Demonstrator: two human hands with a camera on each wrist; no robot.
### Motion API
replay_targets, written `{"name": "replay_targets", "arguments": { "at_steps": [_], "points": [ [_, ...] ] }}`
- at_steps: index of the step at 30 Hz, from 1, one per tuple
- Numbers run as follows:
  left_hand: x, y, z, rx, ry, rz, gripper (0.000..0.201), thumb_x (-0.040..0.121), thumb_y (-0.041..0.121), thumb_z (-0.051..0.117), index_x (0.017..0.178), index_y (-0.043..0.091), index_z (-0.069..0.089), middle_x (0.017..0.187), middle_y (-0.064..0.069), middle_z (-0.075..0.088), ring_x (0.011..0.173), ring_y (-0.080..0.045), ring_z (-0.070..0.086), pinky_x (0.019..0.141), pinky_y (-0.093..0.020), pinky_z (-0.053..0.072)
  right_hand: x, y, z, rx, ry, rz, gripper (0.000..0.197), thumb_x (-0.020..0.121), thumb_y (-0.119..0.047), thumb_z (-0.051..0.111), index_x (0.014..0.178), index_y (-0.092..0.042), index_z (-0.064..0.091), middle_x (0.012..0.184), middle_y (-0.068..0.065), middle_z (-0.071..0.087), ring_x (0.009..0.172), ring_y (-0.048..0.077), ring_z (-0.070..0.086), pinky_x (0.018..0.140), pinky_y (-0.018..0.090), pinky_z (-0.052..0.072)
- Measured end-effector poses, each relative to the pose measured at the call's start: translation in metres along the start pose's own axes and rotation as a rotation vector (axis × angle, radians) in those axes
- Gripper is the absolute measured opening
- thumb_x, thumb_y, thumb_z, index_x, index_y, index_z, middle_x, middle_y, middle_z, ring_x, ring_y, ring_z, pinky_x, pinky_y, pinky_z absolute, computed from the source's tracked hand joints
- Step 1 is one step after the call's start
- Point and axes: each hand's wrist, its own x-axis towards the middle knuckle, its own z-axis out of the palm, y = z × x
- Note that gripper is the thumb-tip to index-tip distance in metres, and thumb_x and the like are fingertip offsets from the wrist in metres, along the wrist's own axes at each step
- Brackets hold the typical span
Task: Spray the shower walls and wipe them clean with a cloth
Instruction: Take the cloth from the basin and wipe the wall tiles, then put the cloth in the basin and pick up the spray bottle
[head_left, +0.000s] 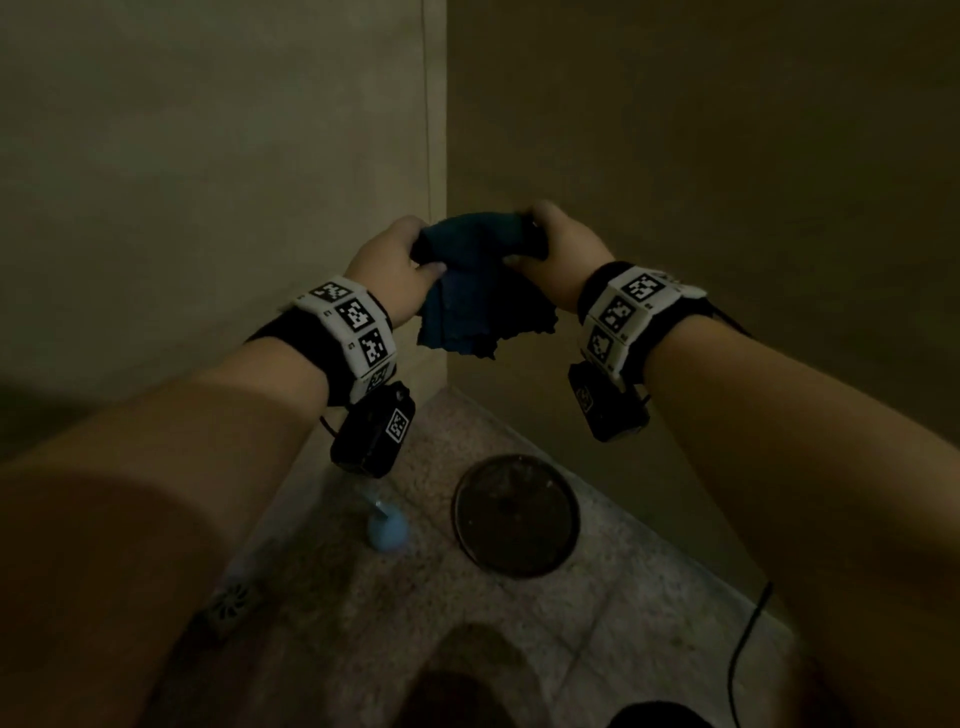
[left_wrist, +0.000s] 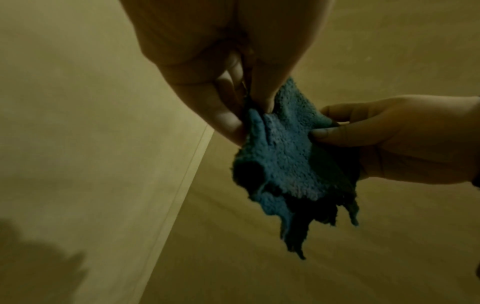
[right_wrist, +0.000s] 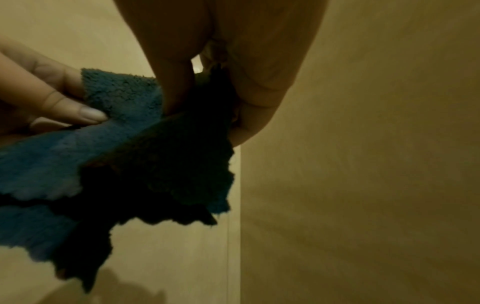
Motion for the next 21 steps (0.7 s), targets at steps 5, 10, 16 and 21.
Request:
{"name": "replay_targets", "arguments": {
  "at_steps": [5,10,16,21],
  "points": [
    [-0.011,-0.067,0.081,-0.028,-0.070,-0.022,0.033,0.092,0.017,0.053,0.122,0.003,0.048,0.124,-0.019,0.057,0.111,-0.034,0.057,0.088,-0.049,0.053,-0.007,0.075,0.071,-0.030,-0.011,0.073,0.044,0.092,-0.021,0.057,0.132,-0.012,0.041,0.131,0.011,0.052,0.117,0.028,0.051,0.083,0.026,0.038],
    [-0.020,-0.112,0.147,-0.054,-0.099,-0.044,0.035,0.093,0.016,0.052,0.125,0.003,0.047,0.131,-0.018,0.053,0.119,-0.032,0.052,0.089,-0.048,0.052,-0.015,0.136,0.123,-0.018,-0.002,0.130,0.044,0.092,-0.021,0.057,0.132,-0.012,0.041,0.131,0.012,0.052,0.118,0.028,0.051,0.084,0.028,0.039],
    [-0.033,-0.152,0.209,-0.118,-0.182,-0.153,0.046,0.094,0.019,0.052,0.136,0.004,0.040,0.138,-0.018,0.048,0.114,-0.034,0.055,0.091,-0.049,0.051,-0.030,0.193,0.169,0.097,-0.005,0.240,0.045,0.092,-0.020,0.057,0.133,-0.013,0.040,0.134,0.011,0.050,0.118,0.028,0.052,0.090,0.032,0.045],
    [-0.042,-0.186,0.248,-0.141,-0.239,-0.261,0.048,0.094,0.022,0.052,0.138,0.009,0.039,0.138,-0.014,0.048,0.115,-0.034,0.055,0.097,-0.048,0.048,-0.037,0.239,0.213,0.299,0.041,0.411,0.043,0.091,-0.022,0.059,0.131,-0.020,0.041,0.131,0.010,0.050,0.111,0.029,0.056,0.090,0.039,0.051]
  ]
}}
